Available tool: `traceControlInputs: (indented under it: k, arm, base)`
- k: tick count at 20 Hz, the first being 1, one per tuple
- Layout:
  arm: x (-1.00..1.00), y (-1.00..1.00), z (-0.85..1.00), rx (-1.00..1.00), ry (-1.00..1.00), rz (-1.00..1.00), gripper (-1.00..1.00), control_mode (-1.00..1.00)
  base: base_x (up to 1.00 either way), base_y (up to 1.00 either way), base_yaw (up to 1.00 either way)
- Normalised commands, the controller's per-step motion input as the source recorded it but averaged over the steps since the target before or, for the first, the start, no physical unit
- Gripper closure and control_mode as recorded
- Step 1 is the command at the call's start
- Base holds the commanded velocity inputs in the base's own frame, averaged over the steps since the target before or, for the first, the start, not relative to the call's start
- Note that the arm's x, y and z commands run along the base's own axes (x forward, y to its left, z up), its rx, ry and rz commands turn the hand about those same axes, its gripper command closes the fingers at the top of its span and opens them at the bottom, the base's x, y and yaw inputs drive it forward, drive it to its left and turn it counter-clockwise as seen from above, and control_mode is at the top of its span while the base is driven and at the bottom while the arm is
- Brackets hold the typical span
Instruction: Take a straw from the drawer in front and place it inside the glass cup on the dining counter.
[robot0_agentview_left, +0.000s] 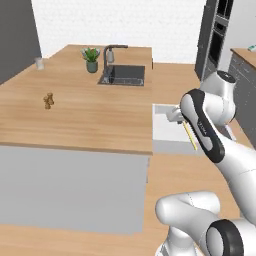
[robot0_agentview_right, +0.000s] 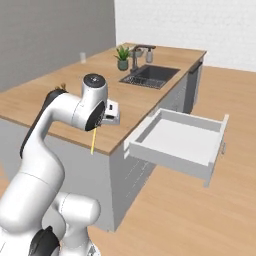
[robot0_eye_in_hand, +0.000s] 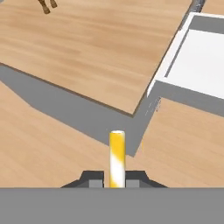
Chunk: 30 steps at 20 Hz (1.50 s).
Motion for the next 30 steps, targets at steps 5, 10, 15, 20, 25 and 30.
traceControlInputs:
  k: [5,10,15,20,25,30]
  arm:
    - [0.0,0.0,0.0,0.0,0.0,0.0,1.0,1.0]
    - [0.0,0.0,0.0,0.0,0.0,0.0,1.0,1.0]
    - [0.0,0.0,0.0,0.0,0.0,0.0,1.0,1.0]
    - [0.0,0.0,0.0,0.0,0.0,0.0,1.0,1.0]
    - [0.0,0.0,0.0,0.0,0.0,0.0,1.0,1.0]
    - [0.0,0.0,0.0,0.0,0.0,0.0,1.0,1.0]
  base:
    - [0.49,1.0,-0.01]
    - [0.49,1.0,-0.03]
    - [0.37,1.0,-0.06]
    - [0.28,1.0,-0.12]
    - [0.28,1.0,-0.17]
    - [0.25,1.0,-0.21]
